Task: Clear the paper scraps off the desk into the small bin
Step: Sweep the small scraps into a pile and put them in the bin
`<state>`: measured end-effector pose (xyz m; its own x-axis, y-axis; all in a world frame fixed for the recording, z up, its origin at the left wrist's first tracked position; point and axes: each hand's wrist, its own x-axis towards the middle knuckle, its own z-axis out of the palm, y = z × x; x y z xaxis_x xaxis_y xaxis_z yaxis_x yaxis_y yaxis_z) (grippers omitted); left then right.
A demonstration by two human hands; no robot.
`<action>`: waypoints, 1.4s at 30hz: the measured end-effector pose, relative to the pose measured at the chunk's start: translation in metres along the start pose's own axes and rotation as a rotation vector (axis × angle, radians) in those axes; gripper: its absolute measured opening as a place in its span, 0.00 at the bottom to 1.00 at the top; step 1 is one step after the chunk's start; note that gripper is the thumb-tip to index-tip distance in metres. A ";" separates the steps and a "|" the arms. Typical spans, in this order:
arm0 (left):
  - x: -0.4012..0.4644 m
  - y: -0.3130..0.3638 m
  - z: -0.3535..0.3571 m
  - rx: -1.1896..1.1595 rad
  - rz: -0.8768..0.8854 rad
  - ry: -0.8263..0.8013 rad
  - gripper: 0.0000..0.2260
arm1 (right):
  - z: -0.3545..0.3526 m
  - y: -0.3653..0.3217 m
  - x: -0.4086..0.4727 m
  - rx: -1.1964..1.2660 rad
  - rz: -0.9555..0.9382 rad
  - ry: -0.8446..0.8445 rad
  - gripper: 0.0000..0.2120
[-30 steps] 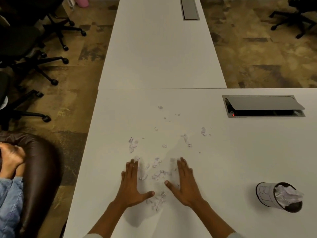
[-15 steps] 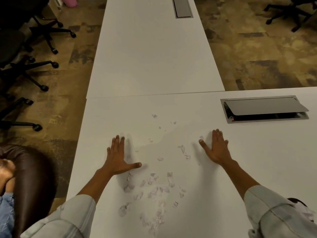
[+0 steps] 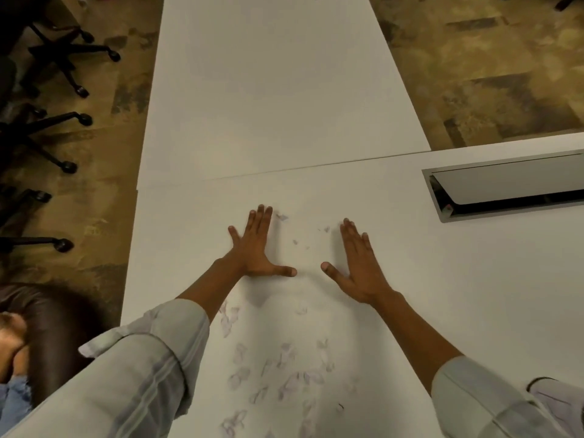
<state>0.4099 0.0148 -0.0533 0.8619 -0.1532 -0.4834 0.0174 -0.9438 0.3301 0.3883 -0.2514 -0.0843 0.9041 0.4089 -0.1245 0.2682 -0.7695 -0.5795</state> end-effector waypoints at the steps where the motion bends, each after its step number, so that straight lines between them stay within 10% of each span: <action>1: 0.006 0.002 -0.003 0.013 0.017 -0.012 0.65 | -0.002 -0.001 0.011 -0.032 -0.019 -0.029 0.46; 28: -0.186 0.054 0.133 0.052 0.300 -0.053 0.50 | 0.042 -0.057 -0.160 -0.156 -0.382 -0.401 0.37; 42: -0.163 -0.029 0.073 0.054 -0.129 0.140 0.58 | -0.024 0.003 -0.071 -0.167 0.097 -0.221 0.42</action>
<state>0.2326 0.0454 -0.0431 0.9165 0.0087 -0.4000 0.1081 -0.9680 0.2266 0.3334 -0.2945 -0.0579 0.8386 0.4123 -0.3562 0.2514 -0.8728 -0.4184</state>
